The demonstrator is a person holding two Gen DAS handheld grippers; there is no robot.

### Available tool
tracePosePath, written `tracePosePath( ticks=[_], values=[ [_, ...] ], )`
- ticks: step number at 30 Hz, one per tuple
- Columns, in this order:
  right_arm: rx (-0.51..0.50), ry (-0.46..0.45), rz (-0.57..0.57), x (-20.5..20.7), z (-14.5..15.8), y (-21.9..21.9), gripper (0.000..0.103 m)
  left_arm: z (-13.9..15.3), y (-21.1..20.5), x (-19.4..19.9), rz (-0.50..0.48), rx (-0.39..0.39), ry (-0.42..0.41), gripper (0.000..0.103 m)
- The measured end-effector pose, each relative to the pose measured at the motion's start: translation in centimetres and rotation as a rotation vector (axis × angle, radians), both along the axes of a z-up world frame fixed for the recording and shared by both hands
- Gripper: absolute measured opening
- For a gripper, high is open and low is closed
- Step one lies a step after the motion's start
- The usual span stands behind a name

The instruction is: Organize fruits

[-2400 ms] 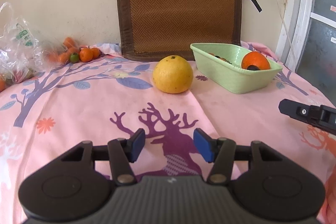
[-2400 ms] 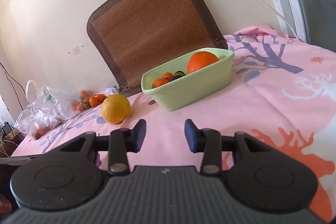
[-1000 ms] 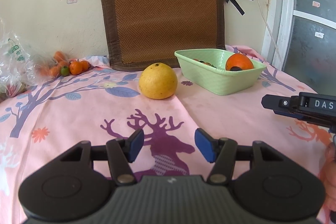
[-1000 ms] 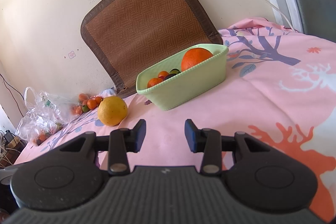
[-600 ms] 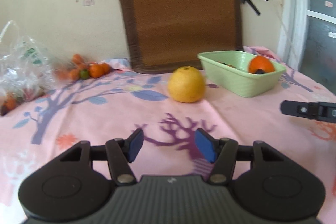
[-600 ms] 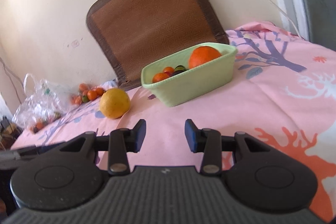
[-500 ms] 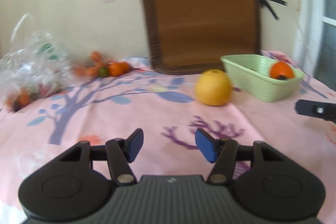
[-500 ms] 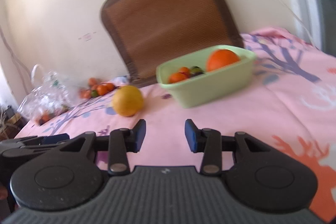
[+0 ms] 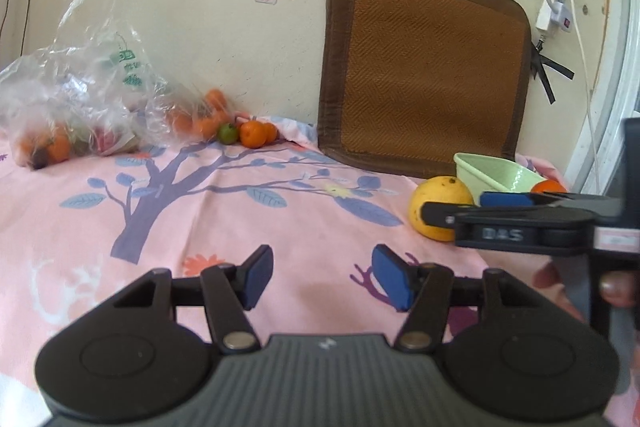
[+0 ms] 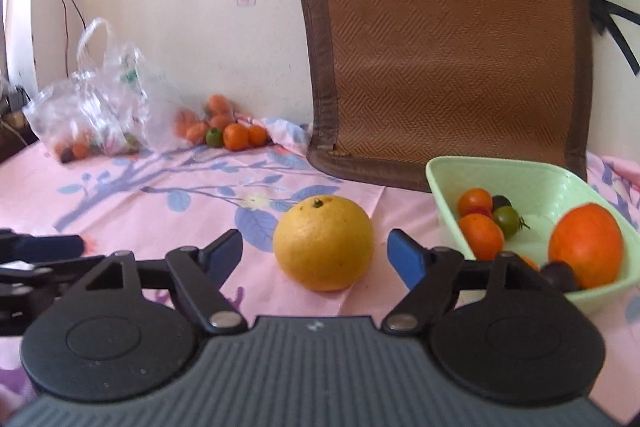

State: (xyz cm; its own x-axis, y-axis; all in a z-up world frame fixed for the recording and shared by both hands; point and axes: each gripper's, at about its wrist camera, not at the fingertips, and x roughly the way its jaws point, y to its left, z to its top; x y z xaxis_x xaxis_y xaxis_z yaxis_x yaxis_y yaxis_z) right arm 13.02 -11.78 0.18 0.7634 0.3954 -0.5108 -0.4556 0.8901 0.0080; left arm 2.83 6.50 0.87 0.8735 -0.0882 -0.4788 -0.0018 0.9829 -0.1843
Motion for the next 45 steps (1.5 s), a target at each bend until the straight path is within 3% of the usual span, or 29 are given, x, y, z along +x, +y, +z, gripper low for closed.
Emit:
tracePosePath(
  ticks=[9,12,15,25,39,45],
  values=[
    [-0.128,-0.007,-0.011,1.7,-0.8,1.4,0.081,0.0,0.0,-0.3,-0.008,-0.003,-0.014,0.058],
    [-0.156,-0.018,0.022,1.3,-0.9,1.9,0.068,0.0,-0.1,-0.3,-0.009,0.003,-0.018,0.058],
    [-0.175,-0.032,0.022,1.2,-1.0,2.2,0.068,0.0,-0.1,-0.3,-0.009,0.002,-0.018,0.059],
    [-0.081,-0.022,-0.008,0.5,-0.5,1.0,0.067,0.1,0.0,-0.3,-0.005,0.000,-0.024,0.059],
    [0.050,0.042,0.103,-7.7,0.4,-1.4,0.067,0.1,-0.1,-0.6,-0.010,0.004,-0.034,0.064],
    [0.041,0.029,0.117,-9.1,-0.5,-2.0,0.068,0.1,-0.2,-0.6,-0.012,0.008,-0.034,0.065]
  ],
)
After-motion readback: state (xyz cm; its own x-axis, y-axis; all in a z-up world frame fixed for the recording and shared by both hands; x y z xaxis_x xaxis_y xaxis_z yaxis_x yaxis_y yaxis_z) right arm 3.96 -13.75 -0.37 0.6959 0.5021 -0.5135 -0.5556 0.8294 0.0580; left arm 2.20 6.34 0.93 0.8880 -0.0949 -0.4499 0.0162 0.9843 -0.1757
